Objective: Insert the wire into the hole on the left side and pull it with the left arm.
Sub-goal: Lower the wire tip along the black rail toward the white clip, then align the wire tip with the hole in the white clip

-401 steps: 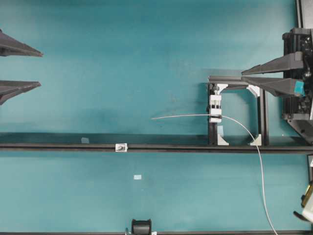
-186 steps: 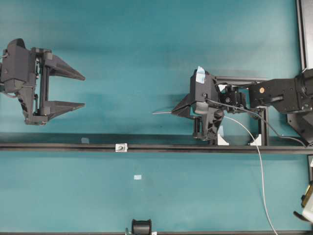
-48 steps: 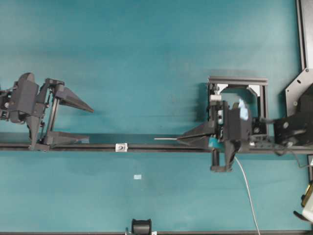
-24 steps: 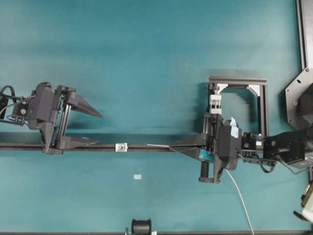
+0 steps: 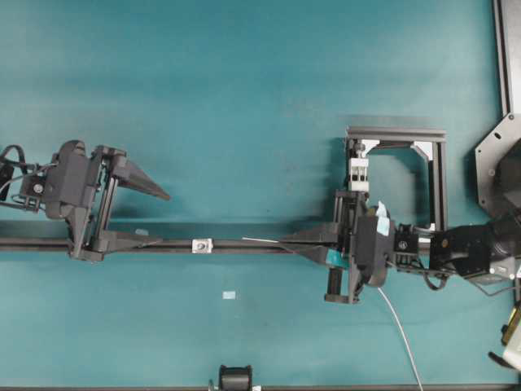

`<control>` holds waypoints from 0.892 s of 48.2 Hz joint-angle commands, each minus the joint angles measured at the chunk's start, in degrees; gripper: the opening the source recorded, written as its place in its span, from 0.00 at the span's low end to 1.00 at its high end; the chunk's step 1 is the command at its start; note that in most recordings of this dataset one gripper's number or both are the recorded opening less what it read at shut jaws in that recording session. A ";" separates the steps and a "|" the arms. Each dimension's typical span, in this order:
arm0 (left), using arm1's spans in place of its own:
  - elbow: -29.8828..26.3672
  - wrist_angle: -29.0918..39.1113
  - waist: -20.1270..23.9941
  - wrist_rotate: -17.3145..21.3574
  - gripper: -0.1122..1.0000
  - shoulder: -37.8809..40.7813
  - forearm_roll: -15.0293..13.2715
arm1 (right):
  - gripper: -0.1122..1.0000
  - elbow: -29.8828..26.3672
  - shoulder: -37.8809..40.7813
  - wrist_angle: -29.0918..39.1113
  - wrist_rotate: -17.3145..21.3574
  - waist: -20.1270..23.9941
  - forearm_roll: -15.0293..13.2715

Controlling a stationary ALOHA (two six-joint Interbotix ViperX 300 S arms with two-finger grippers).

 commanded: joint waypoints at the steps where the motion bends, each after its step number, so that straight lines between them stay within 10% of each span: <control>1: -0.62 -0.53 -0.35 0.09 0.70 -0.44 0.18 | 0.11 -0.53 -0.53 -0.53 0.26 0.35 -0.09; 43: -1.49 -0.53 -0.26 0.18 0.70 -0.44 0.44 | 0.11 -1.05 0.88 -3.08 0.26 0.26 -3.08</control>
